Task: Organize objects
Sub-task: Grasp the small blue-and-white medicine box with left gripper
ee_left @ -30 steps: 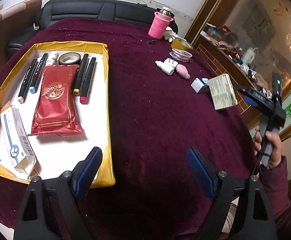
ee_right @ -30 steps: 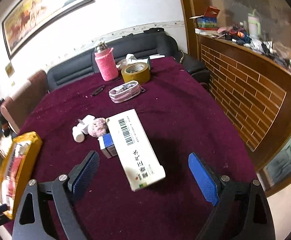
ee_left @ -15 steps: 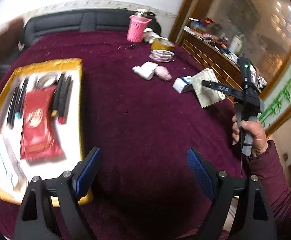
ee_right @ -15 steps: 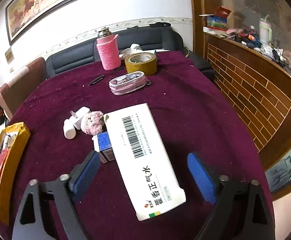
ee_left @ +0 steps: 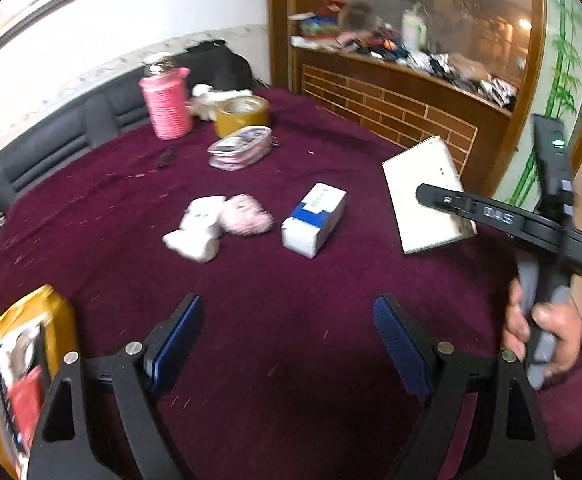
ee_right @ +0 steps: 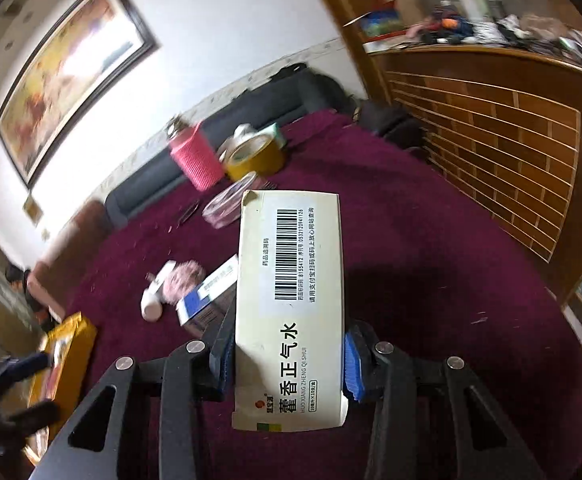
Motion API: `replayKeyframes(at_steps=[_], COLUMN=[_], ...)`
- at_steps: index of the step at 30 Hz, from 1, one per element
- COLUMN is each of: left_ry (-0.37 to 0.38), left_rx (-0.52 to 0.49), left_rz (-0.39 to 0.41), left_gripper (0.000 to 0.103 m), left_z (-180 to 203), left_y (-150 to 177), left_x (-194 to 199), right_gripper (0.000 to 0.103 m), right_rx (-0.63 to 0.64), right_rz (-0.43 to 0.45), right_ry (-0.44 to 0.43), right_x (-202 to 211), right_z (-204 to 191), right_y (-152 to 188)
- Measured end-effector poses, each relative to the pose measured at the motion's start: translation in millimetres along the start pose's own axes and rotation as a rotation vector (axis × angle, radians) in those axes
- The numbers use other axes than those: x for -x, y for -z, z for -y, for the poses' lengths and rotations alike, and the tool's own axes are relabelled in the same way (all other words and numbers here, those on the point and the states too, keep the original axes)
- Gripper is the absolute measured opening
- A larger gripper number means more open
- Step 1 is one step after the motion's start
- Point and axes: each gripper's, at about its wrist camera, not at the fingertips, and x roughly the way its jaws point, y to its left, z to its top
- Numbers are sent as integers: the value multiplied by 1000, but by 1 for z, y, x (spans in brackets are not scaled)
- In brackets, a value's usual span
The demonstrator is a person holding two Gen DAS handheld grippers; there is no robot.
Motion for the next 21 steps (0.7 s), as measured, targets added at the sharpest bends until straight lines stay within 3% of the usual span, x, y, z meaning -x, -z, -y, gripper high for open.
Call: replayKeyframes(at_steps=[11,19,20,21], left_ry=[-54,-10,0,3], left_rx=[-192,-212,-214,-219], left_rz=[-79,-126,-136,-144], left_gripper=[85,85,82,66], left_z=[32,36,37,39], left_y=[-56,-67,-67,-66], left_x=[-106,-149,-152,-153], right_gripper=[47,47,47,47], right_rx=[-85,-135,-139,-141], right_rz=[-45,-53,-54,-54], right_ry=[-68,-96,-99,-100], right_x=[-6,-6,-6,-6], right_z=[16,25,26,26], right_y=[-6,-5,-5,-5])
